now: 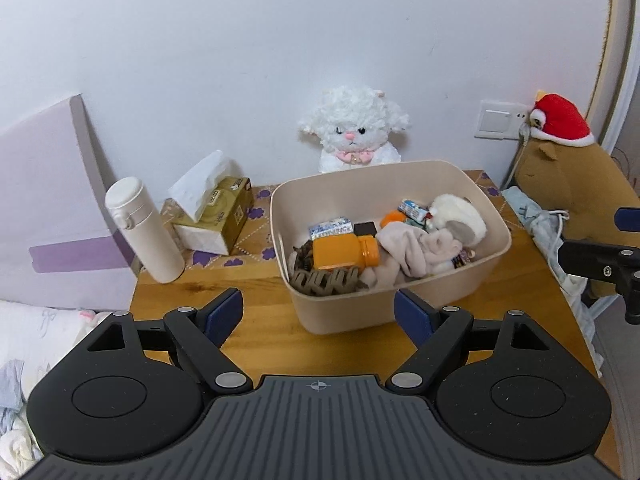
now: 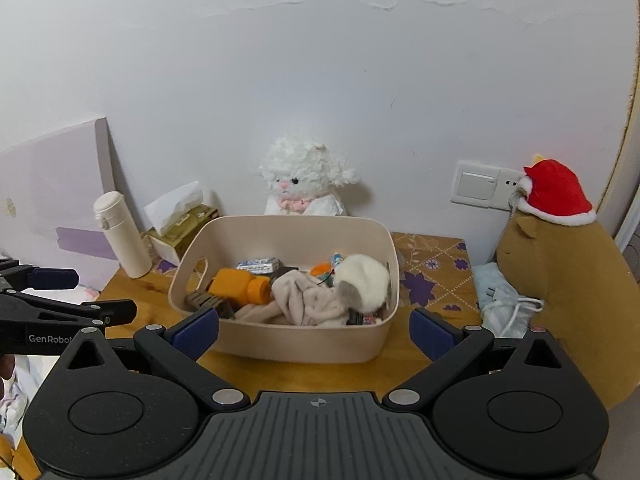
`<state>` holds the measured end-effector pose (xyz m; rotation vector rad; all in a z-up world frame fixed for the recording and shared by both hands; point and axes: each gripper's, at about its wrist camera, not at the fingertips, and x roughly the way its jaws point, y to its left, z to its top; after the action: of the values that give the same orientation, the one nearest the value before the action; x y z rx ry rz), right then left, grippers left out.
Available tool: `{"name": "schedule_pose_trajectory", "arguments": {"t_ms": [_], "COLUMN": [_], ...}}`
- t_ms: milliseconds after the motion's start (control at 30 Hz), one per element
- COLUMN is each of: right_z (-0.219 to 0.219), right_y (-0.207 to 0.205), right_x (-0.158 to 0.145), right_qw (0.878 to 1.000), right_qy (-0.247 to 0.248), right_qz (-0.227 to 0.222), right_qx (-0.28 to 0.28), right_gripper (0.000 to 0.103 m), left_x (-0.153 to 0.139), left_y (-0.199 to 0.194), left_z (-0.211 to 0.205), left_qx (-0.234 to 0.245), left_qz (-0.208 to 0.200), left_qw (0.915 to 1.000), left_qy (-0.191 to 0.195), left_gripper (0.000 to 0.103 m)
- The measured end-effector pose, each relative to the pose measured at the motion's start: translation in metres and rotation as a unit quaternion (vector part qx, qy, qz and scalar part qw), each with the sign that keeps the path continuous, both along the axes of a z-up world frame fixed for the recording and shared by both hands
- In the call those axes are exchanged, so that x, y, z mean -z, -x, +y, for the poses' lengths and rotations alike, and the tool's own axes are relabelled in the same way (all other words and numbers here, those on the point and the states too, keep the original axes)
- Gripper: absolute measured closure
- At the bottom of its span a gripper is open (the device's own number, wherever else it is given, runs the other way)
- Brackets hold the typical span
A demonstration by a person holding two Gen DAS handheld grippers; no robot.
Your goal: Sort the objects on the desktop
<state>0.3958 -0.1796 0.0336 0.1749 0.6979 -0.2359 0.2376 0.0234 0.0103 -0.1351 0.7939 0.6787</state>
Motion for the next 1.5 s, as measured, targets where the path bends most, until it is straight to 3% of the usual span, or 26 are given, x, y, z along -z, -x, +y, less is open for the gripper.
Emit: {"name": "schedule_pose_trajectory", "arguments": {"t_ms": [633, 1033, 1500], "right_z": [0.053, 0.067, 0.064], "right_y": [0.092, 0.147, 0.191], "right_x": [-0.028, -0.031, -0.021], "right_qw": [1.0, 1.0, 0.999], "right_qy": [-0.003, -0.007, -0.043], "right_qz": [-0.009, -0.01, 0.013], "right_qx": [-0.03, -0.017, 0.028], "right_gripper": [0.0, 0.0, 0.0], "left_x": [-0.033, -0.05, -0.046], "left_y": [0.101, 0.126, 0.153], "left_z": [-0.068, -0.115, -0.147], "left_qx": [0.013, 0.037, 0.068], "left_qz": [-0.009, -0.015, -0.013], "left_qw": [0.9999, 0.9986, 0.9976], "left_qy": [-0.006, -0.035, -0.003], "left_gripper": [0.019, 0.018, 0.018]}}
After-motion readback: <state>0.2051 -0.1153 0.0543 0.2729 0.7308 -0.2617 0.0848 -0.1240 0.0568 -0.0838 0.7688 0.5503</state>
